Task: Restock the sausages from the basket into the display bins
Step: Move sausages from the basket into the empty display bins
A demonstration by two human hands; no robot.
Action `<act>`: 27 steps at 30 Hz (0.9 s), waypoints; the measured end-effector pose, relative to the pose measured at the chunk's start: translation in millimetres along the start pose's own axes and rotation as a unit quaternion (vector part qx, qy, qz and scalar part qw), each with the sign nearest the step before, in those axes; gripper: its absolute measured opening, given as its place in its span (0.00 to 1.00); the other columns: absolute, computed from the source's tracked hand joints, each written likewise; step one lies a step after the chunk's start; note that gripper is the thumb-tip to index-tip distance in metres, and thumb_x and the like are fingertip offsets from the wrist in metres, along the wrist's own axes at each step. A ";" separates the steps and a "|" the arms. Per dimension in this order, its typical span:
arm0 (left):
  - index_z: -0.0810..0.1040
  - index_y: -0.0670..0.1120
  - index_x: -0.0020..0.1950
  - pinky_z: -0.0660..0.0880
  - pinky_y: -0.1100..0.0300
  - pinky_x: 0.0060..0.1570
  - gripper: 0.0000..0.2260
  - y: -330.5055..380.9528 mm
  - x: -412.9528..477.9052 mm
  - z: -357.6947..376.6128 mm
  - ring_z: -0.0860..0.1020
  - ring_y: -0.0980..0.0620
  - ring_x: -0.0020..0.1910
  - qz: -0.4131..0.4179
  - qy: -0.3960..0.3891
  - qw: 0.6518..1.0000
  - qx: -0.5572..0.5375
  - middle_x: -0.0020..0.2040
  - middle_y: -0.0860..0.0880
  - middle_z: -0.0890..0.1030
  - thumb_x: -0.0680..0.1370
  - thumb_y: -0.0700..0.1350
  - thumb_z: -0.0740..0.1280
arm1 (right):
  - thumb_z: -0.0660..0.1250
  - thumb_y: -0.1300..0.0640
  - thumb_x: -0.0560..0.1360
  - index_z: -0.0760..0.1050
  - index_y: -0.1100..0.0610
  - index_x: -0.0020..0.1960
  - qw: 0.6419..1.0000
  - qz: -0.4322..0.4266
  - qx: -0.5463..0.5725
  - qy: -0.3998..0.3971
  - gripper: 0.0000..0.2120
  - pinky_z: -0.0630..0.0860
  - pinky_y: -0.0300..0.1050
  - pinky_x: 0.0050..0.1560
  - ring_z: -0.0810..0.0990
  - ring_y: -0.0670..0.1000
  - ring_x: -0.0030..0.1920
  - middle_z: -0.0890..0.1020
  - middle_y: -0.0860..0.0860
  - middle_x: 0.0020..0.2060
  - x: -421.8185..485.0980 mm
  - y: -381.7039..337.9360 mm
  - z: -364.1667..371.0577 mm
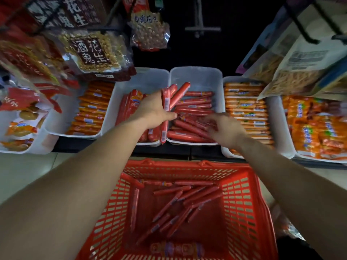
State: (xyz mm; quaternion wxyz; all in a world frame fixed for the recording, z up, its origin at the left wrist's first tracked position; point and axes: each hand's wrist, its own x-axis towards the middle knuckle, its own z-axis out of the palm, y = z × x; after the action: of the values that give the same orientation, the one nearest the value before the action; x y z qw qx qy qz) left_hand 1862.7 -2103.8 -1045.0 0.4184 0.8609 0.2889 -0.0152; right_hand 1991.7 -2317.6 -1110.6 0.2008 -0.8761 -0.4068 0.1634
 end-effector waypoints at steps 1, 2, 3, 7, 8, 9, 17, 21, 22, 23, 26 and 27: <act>0.68 0.54 0.74 0.70 0.64 0.50 0.35 6.2 7.1 3.7 0.77 0.55 0.55 0.011 -0.010 1.000 0.011 0.59 0.55 0.78 0.70 0.43 0.78 | 0.66 0.57 0.75 0.79 0.51 0.62 0.998 0.023 0.034 0.050 0.15 0.77 0.49 0.57 0.79 0.55 0.58 0.82 0.51 0.58 -3.9 1.8 -2.3; 0.68 0.53 0.73 0.71 0.62 0.52 0.34 12.2 14.6 8.7 0.77 0.54 0.56 0.018 -0.016 0.999 0.032 0.61 0.55 0.78 0.70 0.44 0.79 | 0.66 0.57 0.76 0.78 0.51 0.61 0.992 0.044 0.066 0.094 0.14 0.77 0.49 0.55 0.79 0.55 0.57 0.82 0.51 0.56 -7.2 4.2 -5.1; 0.69 0.52 0.71 0.72 0.60 0.53 0.33 18.5 21.9 15.4 0.78 0.53 0.56 0.024 -0.021 0.998 0.062 0.61 0.53 0.78 0.70 0.45 0.79 | 0.66 0.57 0.76 0.77 0.52 0.61 0.985 0.063 0.090 0.130 0.14 0.77 0.48 0.53 0.79 0.55 0.56 0.81 0.52 0.55 -9.6 7.4 -7.4; 0.69 0.50 0.73 0.72 0.55 0.58 0.34 39.6 39.3 50.9 0.78 0.45 0.61 0.075 -0.074 0.977 0.187 0.66 0.46 0.78 0.69 0.47 0.79 | 0.65 0.56 0.76 0.69 0.54 0.70 0.968 0.095 0.090 0.213 0.23 0.73 0.51 0.56 0.74 0.57 0.62 0.74 0.55 0.63 -12.0 12.7 -16.0; 0.68 0.52 0.75 0.72 0.54 0.61 0.36 40.7 40.2 59.2 0.76 0.44 0.64 0.087 -0.095 0.968 0.213 0.68 0.47 0.77 0.70 0.48 0.79 | 0.65 0.54 0.75 0.67 0.54 0.72 0.969 0.081 0.076 0.219 0.26 0.72 0.53 0.61 0.71 0.58 0.65 0.72 0.55 0.66 -10.4 10.7 -17.8; 0.67 0.53 0.75 0.72 0.53 0.63 0.36 40.0 39.6 66.0 0.75 0.44 0.65 0.097 -0.111 0.961 0.234 0.69 0.48 0.76 0.70 0.49 0.78 | 0.63 0.53 0.75 0.66 0.54 0.74 0.973 0.061 0.061 0.213 0.28 0.70 0.55 0.65 0.69 0.59 0.68 0.71 0.55 0.68 -8.0 8.2 -19.0; 0.68 0.54 0.75 0.70 0.51 0.66 0.25 -18.7 10.6 56.7 0.71 0.48 0.70 0.100 -0.072 0.963 0.240 0.72 0.51 0.72 0.79 0.56 0.66 | 0.47 0.41 0.82 0.51 0.46 0.81 0.983 -0.009 -0.160 -0.092 0.28 0.46 0.57 0.78 0.50 0.51 0.79 0.57 0.47 0.79 11.9 8.0 4.3; 0.62 0.53 0.79 0.67 0.50 0.69 0.24 -37.7 6.9 54.3 0.67 0.47 0.73 0.107 -0.076 0.952 0.275 0.76 0.50 0.68 0.83 0.54 0.60 | 0.45 0.41 0.83 0.46 0.46 0.81 0.979 -0.004 -0.166 -0.119 0.28 0.48 0.51 0.77 0.51 0.53 0.79 0.54 0.49 0.80 13.2 -4.4 11.9; 0.61 0.53 0.79 0.66 0.50 0.70 0.25 -37.2 8.3 54.7 0.66 0.47 0.74 0.106 -0.069 0.954 0.273 0.77 0.50 0.67 0.83 0.54 0.60 | 0.45 0.42 0.84 0.45 0.47 0.81 0.978 -0.002 -0.161 -0.130 0.28 0.51 0.50 0.77 0.52 0.54 0.79 0.54 0.49 0.80 15.0 -6.9 14.4; 0.59 0.52 0.80 0.66 0.50 0.71 0.26 -36.9 10.3 56.0 0.66 0.46 0.74 0.102 -0.060 0.956 0.270 0.77 0.50 0.66 0.83 0.54 0.60 | 0.45 0.43 0.84 0.44 0.47 0.81 0.979 0.000 -0.154 -0.134 0.28 0.52 0.50 0.77 0.52 0.54 0.79 0.53 0.49 0.80 18.1 -8.5 16.2; 0.53 0.50 0.81 0.58 0.49 0.75 0.29 -37.2 12.4 63.9 0.62 0.46 0.76 0.097 -0.039 0.952 0.288 0.79 0.50 0.62 0.83 0.56 0.58 | 0.44 0.42 0.83 0.41 0.49 0.81 0.979 0.003 -0.152 -0.139 0.29 0.44 0.52 0.79 0.48 0.54 0.80 0.50 0.51 0.81 31.8 -8.1 19.3; 0.51 0.49 0.82 0.53 0.49 0.77 0.29 -38.4 12.7 67.2 0.58 0.47 0.78 0.096 -0.035 0.948 0.302 0.80 0.49 0.58 0.83 0.57 0.56 | 0.44 0.40 0.83 0.40 0.50 0.81 0.976 0.007 -0.164 -0.143 0.31 0.42 0.53 0.79 0.46 0.53 0.80 0.48 0.52 0.81 35.3 -8.2 19.5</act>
State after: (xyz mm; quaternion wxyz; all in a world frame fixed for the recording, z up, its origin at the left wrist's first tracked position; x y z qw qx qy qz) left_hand 1868.1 -2128.2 -1119.4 0.1484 0.9696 0.1716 -0.0918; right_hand 1999.4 -2281.1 -1127.8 -0.0073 -0.8674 -0.4466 0.2193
